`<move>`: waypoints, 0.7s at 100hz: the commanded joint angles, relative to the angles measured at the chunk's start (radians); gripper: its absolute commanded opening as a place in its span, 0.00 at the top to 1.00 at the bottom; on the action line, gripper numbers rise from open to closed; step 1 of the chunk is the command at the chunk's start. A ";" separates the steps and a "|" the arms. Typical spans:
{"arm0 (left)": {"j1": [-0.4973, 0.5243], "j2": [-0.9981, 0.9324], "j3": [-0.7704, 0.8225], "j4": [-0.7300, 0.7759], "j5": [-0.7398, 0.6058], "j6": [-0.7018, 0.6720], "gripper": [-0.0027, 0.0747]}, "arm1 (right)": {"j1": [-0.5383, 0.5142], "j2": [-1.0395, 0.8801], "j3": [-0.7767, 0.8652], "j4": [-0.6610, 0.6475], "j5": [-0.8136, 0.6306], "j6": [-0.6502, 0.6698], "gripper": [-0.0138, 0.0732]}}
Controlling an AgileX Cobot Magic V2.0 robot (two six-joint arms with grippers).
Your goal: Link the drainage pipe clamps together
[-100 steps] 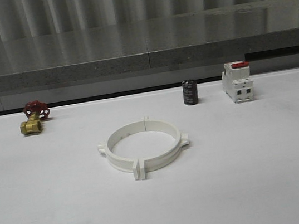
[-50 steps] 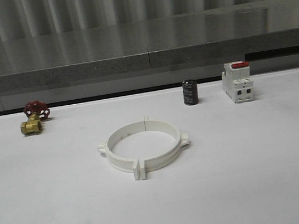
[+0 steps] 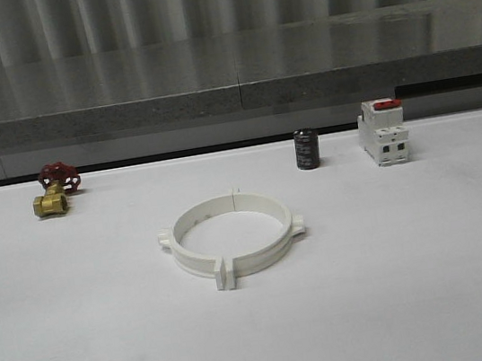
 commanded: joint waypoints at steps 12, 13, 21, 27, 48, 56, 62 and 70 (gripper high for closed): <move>0.004 -0.123 0.105 0.072 -0.110 -0.064 0.99 | -0.006 -0.022 -0.014 -0.005 -0.082 -0.003 0.92; 0.004 -0.131 0.113 0.077 -0.113 -0.068 0.99 | -0.006 -0.022 -0.014 -0.005 -0.082 -0.003 0.92; 0.004 -0.168 0.150 0.077 -0.113 -0.074 0.99 | -0.006 -0.022 -0.014 -0.005 -0.082 -0.003 0.92; 0.004 -0.190 0.175 0.074 -0.114 -0.074 0.99 | -0.006 -0.022 -0.014 -0.005 -0.082 -0.003 0.92; 0.018 -0.234 0.207 0.074 -0.122 -0.076 0.99 | -0.006 -0.022 -0.014 -0.005 -0.082 -0.003 0.92; 0.043 -0.254 0.218 0.074 -0.147 -0.076 0.99 | -0.006 -0.022 -0.014 -0.005 -0.082 -0.003 0.92; 0.064 -0.273 0.218 0.071 -0.145 -0.076 0.99 | -0.006 -0.022 -0.014 -0.005 -0.082 -0.003 0.92; 0.075 -0.273 0.218 0.071 -0.152 -0.076 0.99 | -0.006 -0.022 -0.014 -0.005 -0.082 -0.003 0.92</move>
